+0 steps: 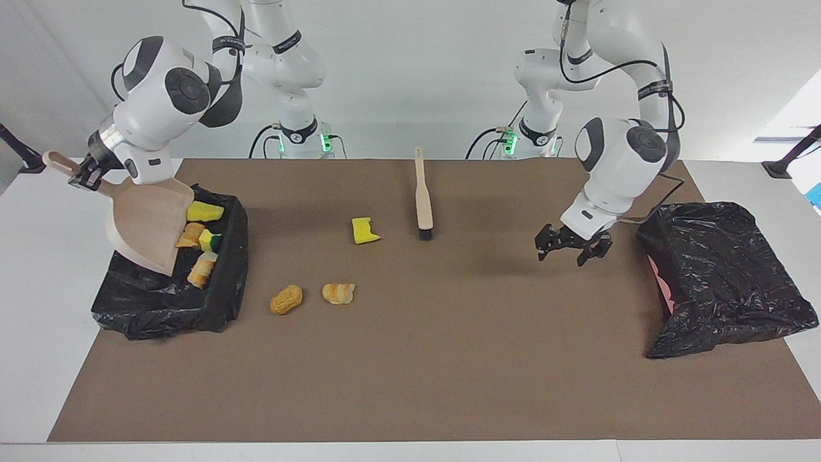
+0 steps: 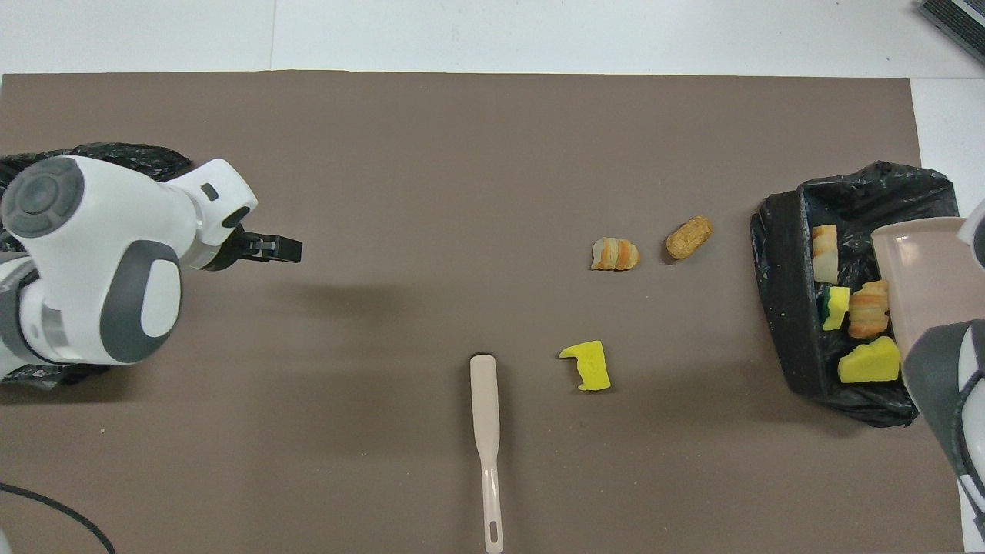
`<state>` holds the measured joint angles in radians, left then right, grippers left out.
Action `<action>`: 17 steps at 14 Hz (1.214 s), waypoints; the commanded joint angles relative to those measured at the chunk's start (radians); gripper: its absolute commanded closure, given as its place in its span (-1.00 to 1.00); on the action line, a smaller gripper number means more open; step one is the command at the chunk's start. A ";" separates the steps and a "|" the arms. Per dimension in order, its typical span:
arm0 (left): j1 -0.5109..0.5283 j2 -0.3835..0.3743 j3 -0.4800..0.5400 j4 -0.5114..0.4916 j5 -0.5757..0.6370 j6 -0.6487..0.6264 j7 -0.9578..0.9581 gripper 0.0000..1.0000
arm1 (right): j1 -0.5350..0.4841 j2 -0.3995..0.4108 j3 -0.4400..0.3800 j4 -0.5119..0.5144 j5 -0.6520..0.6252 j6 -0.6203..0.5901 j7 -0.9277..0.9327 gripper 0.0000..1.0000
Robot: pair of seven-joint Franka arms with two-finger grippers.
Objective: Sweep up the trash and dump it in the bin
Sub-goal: 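Tip the dustpan into the bag with the right gripper while the left gripper withdraws, then bring the dustpan back and set it on the mat with the right gripper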
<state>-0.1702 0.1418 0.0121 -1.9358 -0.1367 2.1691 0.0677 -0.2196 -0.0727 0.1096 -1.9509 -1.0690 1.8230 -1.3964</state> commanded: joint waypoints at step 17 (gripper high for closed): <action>0.141 -0.113 0.003 0.342 0.118 -0.575 0.006 -1.00 | 0.198 0.128 0.044 0.315 0.481 -0.152 0.538 1.00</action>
<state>-0.0299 0.0299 0.0238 -1.6006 -0.0430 1.6091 0.0857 -0.0621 -0.0148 0.1534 -1.7446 -0.6509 1.7400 -0.9760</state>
